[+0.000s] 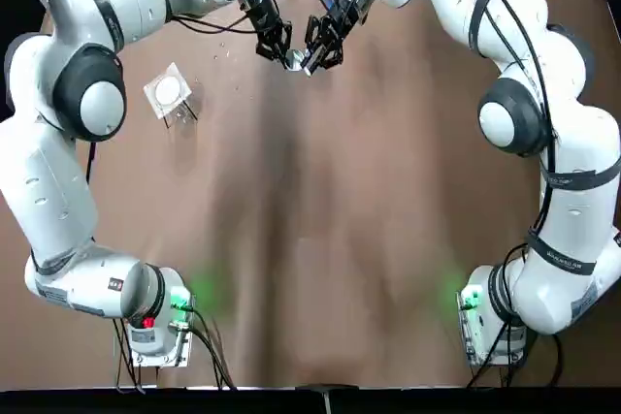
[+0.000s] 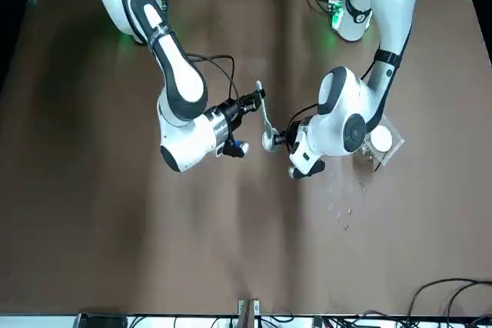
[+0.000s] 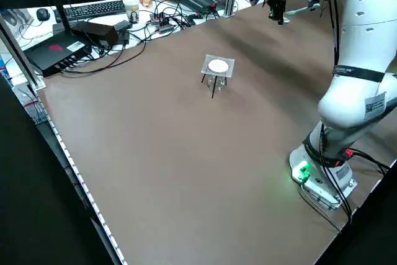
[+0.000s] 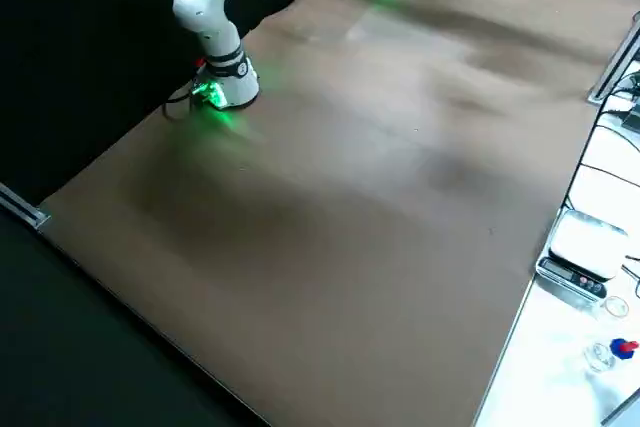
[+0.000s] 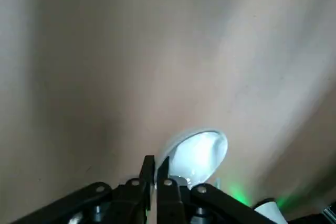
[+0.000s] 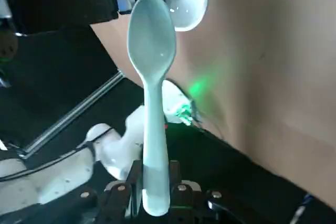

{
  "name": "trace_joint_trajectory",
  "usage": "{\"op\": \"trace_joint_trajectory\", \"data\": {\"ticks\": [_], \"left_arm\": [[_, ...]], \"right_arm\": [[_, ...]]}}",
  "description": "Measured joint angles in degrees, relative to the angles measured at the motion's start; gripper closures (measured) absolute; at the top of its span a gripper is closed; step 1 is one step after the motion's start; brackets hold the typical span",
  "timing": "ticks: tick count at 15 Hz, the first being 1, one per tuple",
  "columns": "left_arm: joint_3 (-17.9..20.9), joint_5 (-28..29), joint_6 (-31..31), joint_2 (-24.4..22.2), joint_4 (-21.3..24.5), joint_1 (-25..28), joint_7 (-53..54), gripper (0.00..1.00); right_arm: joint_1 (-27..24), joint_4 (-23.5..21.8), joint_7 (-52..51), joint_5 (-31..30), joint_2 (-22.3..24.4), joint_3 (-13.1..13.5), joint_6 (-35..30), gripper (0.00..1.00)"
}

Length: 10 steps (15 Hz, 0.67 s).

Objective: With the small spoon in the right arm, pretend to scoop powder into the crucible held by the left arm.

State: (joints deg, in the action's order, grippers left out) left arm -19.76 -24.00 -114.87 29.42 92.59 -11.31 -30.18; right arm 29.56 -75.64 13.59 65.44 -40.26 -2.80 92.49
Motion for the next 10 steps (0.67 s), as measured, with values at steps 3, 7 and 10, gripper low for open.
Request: {"op": "trace_joint_trajectory", "data": {"ticks": [3,7,10], "left_arm": [[0.0,0.0,0.0,0.0,-0.1,0.1,0.0,0.94],[0.0,0.0,0.0,0.0,-0.2,0.1,0.0,0.94],[0.0,0.0,0.0,0.0,-0.3,0.1,0.0,0.94]], "right_arm": [[-0.1,0.0,0.8,1.5,-0.8,0.0,0.0,0.76],[-1.0,0.4,0.8,-0.1,-0.9,0.6,-0.1,0.76],[-5.2,3.1,-0.5,-7.7,-0.5,1.0,-3.6,0.76]]}}
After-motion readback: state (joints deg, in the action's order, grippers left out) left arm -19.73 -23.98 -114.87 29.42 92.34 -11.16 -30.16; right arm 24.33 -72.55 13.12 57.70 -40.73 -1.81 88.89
